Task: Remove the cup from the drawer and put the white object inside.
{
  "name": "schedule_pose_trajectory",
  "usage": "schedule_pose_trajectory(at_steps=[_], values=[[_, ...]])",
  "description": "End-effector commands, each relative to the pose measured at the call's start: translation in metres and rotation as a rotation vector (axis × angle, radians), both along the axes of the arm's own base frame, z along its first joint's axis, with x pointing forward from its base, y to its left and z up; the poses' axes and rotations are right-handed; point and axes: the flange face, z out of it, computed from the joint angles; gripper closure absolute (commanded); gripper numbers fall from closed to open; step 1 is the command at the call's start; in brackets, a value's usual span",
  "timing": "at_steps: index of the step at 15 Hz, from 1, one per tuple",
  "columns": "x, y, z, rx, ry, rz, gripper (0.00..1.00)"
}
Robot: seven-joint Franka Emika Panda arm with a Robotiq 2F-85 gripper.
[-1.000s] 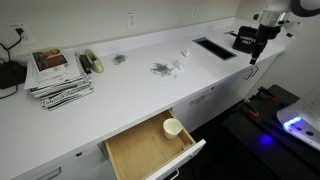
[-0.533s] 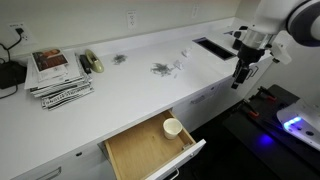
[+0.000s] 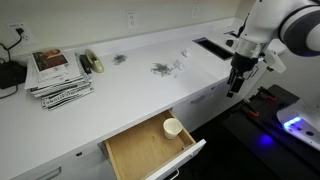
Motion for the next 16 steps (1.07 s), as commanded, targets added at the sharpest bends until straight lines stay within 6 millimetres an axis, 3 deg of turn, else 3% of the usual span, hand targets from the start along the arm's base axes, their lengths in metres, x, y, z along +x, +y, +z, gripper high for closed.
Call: schedule_pose_trajectory(at_steps=[1, 5, 9, 12, 16], values=[[0.008, 0.019, -0.008, 0.074, -0.033, -0.061, 0.00], [0.010, 0.080, -0.031, 0.125, -0.141, -0.100, 0.00], [0.008, 0.125, -0.055, 0.025, -0.162, -0.097, 0.00], [0.022, 0.163, -0.090, -0.030, -0.163, -0.098, 0.00], [0.029, 0.218, -0.140, 0.029, -0.069, -0.004, 0.00]])
